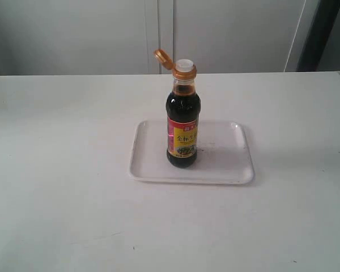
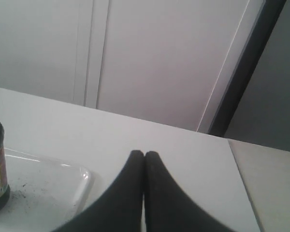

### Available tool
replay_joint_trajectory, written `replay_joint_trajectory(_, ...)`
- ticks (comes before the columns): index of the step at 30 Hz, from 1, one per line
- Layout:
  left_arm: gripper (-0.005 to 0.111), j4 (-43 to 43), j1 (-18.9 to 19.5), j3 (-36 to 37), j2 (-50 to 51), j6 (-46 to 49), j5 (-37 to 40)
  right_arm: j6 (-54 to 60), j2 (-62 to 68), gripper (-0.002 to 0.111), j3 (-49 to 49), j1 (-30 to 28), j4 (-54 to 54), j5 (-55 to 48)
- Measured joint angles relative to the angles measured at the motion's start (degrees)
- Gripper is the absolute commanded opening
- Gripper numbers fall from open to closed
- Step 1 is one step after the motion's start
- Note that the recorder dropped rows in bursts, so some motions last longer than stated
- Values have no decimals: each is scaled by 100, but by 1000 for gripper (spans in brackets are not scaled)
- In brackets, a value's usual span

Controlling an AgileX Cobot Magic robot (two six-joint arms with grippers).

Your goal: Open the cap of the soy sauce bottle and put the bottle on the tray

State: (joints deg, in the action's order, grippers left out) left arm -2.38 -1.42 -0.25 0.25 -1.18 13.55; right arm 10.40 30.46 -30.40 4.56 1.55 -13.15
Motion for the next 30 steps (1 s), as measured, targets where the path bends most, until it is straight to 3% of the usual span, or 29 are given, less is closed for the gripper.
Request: replay_joint_trajectory(30,0,0,0,0,0,0,-11,-650,-2719,0,2134,0,-88,-296)
